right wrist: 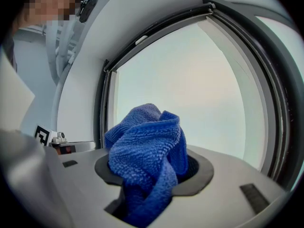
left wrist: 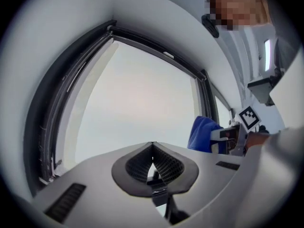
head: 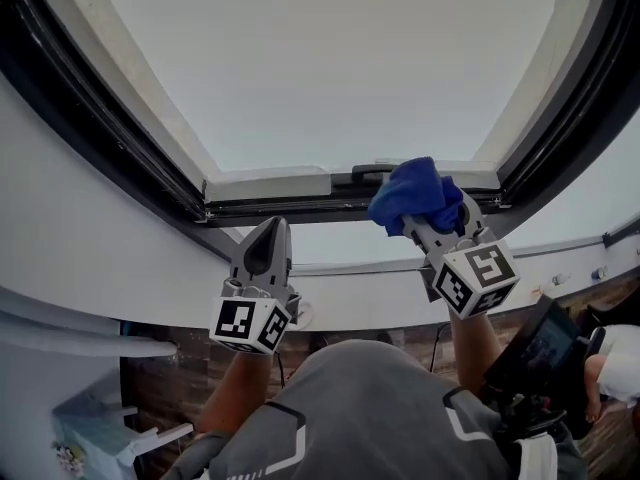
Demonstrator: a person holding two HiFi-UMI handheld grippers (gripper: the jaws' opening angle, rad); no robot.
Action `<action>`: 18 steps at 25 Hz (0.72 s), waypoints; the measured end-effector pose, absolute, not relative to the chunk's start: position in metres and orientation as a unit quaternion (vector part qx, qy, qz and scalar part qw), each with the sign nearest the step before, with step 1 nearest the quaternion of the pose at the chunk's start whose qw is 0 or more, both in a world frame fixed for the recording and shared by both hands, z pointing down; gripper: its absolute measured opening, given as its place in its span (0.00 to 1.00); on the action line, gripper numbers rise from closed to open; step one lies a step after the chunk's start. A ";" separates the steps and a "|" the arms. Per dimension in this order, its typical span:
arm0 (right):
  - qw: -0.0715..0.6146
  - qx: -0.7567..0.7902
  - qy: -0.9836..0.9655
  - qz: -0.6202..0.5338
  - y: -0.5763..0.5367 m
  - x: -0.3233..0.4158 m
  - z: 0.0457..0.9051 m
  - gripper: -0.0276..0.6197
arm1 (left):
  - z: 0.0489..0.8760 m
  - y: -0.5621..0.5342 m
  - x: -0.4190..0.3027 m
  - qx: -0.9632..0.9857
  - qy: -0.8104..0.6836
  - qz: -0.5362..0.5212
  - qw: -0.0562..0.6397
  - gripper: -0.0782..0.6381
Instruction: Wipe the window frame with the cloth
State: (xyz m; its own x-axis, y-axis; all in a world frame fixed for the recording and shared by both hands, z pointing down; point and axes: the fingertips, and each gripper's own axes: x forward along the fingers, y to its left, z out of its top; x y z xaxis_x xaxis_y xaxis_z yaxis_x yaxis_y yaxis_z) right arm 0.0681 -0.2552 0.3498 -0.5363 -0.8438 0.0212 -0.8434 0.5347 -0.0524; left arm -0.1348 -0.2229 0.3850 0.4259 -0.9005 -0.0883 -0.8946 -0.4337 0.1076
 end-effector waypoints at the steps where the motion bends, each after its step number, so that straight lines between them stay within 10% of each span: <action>1: 0.004 -0.481 0.876 -0.033 -0.255 0.066 0.355 0.39 | 0.387 -0.222 -0.131 0.849 -0.524 -0.067 0.024 0.12; 18: -0.019 -0.473 0.879 -0.048 -0.242 0.064 0.379 0.39 | 0.387 -0.228 -0.138 0.828 -0.560 -0.031 0.003 0.12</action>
